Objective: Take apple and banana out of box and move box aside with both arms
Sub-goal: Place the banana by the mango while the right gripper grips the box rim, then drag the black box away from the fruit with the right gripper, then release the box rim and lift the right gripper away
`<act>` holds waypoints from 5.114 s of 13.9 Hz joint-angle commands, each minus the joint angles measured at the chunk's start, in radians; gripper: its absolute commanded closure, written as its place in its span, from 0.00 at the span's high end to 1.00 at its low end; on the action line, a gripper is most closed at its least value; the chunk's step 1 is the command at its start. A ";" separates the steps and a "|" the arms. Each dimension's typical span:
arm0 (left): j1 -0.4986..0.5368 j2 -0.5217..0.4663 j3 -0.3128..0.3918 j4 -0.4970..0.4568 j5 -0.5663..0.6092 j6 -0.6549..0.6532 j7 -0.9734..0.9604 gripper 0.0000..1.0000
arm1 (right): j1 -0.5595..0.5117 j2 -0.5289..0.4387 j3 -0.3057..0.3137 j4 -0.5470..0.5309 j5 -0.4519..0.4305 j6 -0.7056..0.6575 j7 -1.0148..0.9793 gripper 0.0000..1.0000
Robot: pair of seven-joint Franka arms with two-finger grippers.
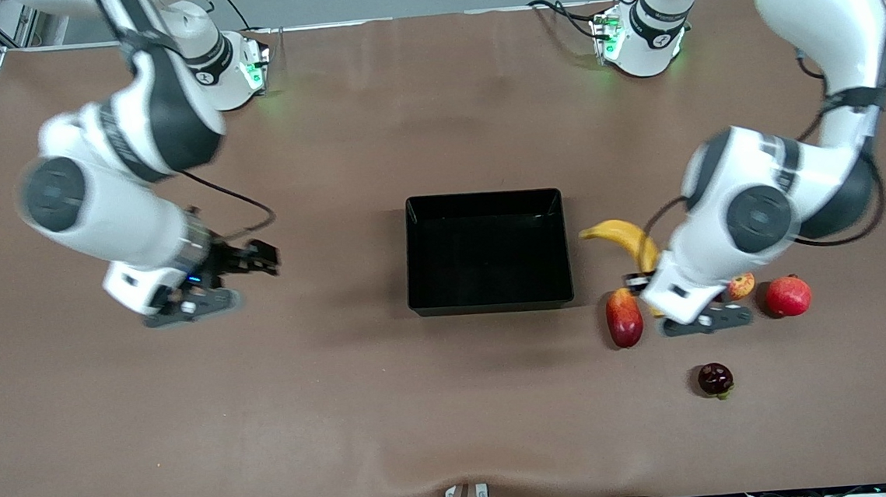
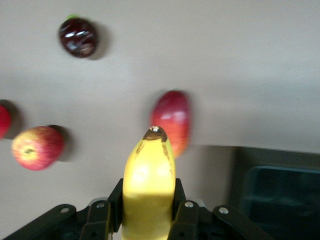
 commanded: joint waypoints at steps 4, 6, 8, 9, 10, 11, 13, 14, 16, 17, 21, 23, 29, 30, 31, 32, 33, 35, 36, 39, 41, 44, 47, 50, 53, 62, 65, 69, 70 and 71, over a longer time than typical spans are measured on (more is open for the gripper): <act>0.119 0.081 -0.010 -0.078 0.048 0.078 0.238 0.00 | 0.111 0.120 -0.010 0.016 0.005 0.173 0.129 1.00; 0.127 0.143 -0.004 -0.087 0.120 0.153 0.271 0.00 | 0.175 0.150 -0.013 0.018 -0.004 0.176 0.237 1.00; 0.152 0.193 -0.006 -0.089 0.165 0.219 0.272 0.00 | 0.212 0.179 -0.011 0.018 -0.001 0.191 0.259 1.00; 0.156 0.210 -0.006 -0.089 0.165 0.245 0.272 0.00 | 0.244 0.205 -0.011 0.018 -0.003 0.196 0.259 1.00; 0.158 0.229 -0.004 -0.089 0.165 0.271 0.272 0.00 | 0.263 0.227 -0.011 0.018 0.000 0.204 0.260 1.00; 0.164 0.250 -0.006 -0.089 0.165 0.303 0.272 0.00 | 0.281 0.241 -0.011 0.018 -0.001 0.233 0.260 1.00; 0.169 0.285 -0.004 -0.087 0.163 0.365 0.271 0.11 | 0.312 0.262 -0.011 0.013 -0.001 0.247 0.263 1.00; 0.169 0.293 -0.004 -0.082 0.159 0.372 0.265 0.45 | 0.315 0.276 -0.011 0.013 0.000 0.250 0.263 1.00; 0.175 0.283 -0.004 -0.084 0.157 0.371 0.271 1.00 | 0.349 0.295 -0.013 0.012 -0.003 0.251 0.314 1.00; 0.176 0.270 -0.004 -0.084 0.156 0.365 0.265 1.00 | 0.352 0.304 -0.011 0.013 -0.003 0.254 0.376 1.00; 0.175 0.130 -0.029 -0.075 0.153 0.239 0.265 1.00 | 0.367 0.350 -0.011 0.013 -0.003 0.345 0.418 0.46; 0.176 0.031 -0.035 -0.067 0.150 0.166 0.268 1.00 | 0.378 0.348 -0.013 0.016 -0.003 0.340 0.418 0.04; 0.205 -0.196 -0.033 -0.019 0.044 -0.052 0.271 1.00 | 0.360 0.333 -0.018 0.033 0.000 0.264 0.411 0.00; 0.216 -0.236 -0.032 -0.021 0.018 -0.086 0.271 1.00 | 0.329 0.333 -0.016 0.068 0.003 0.204 0.408 0.00; 0.231 -0.278 -0.033 -0.021 -0.022 -0.120 0.271 1.00 | 0.302 0.333 -0.013 0.103 0.006 0.143 0.406 0.00; 0.235 -0.321 -0.032 -0.021 -0.065 -0.150 0.269 1.00 | 0.279 0.332 -0.013 0.124 0.011 0.092 0.400 0.00; 0.236 -0.357 -0.027 -0.021 -0.097 -0.190 0.263 1.00 | 0.249 0.313 -0.013 0.139 0.013 0.046 0.382 0.00; 0.248 -0.417 -0.024 -0.023 -0.133 -0.271 0.260 1.00 | 0.190 0.266 -0.013 0.141 0.011 -0.035 0.304 0.00; 0.259 -0.438 -0.026 -0.023 -0.160 -0.296 0.259 1.00 | 0.164 0.247 -0.013 0.141 0.011 -0.070 0.261 0.00; 0.255 -0.510 -0.007 -0.036 -0.211 -0.338 0.259 1.00 | 0.064 0.200 -0.016 0.131 0.000 -0.133 0.166 0.00; 0.181 -0.547 0.061 -0.070 -0.213 -0.359 0.260 1.00 | -0.008 0.184 -0.018 0.135 -0.004 -0.155 0.101 0.00; -0.035 -0.584 0.261 -0.076 -0.219 -0.410 0.260 1.00 | -0.134 0.170 -0.019 0.133 -0.030 -0.157 -0.032 0.00; -0.078 -0.596 0.293 -0.078 -0.236 -0.431 0.254 1.00 | -0.267 0.167 -0.018 0.134 -0.038 -0.157 -0.182 0.00; -0.077 -0.598 0.278 -0.092 -0.236 -0.431 0.252 1.00 | -0.386 0.172 -0.018 0.138 -0.024 -0.141 -0.301 0.00; -0.077 -0.596 0.275 -0.098 -0.236 -0.433 0.249 1.00 | -0.464 0.177 -0.019 0.130 -0.032 -0.088 -0.301 0.00; -0.072 -0.596 0.275 -0.090 -0.234 -0.431 0.249 1.00 | -0.688 0.313 -0.018 0.101 -0.024 0.089 -0.371 0.00; -0.072 -0.596 0.276 -0.087 -0.234 -0.431 0.249 1.00 | -0.703 0.336 -0.016 0.101 -0.020 0.106 -0.442 0.00; -0.072 -0.590 0.276 -0.089 -0.234 -0.428 0.249 1.00 | -0.723 0.359 -0.013 0.073 0.022 0.179 -0.540 0.37; -0.071 -0.589 0.276 -0.089 -0.234 -0.427 0.251 1.00 | -0.725 0.359 -0.013 0.073 0.031 0.181 -0.583 0.91; -0.069 -0.587 0.278 -0.092 -0.234 -0.427 0.251 1.00 | -0.728 0.359 -0.014 0.075 0.052 0.179 -0.588 1.00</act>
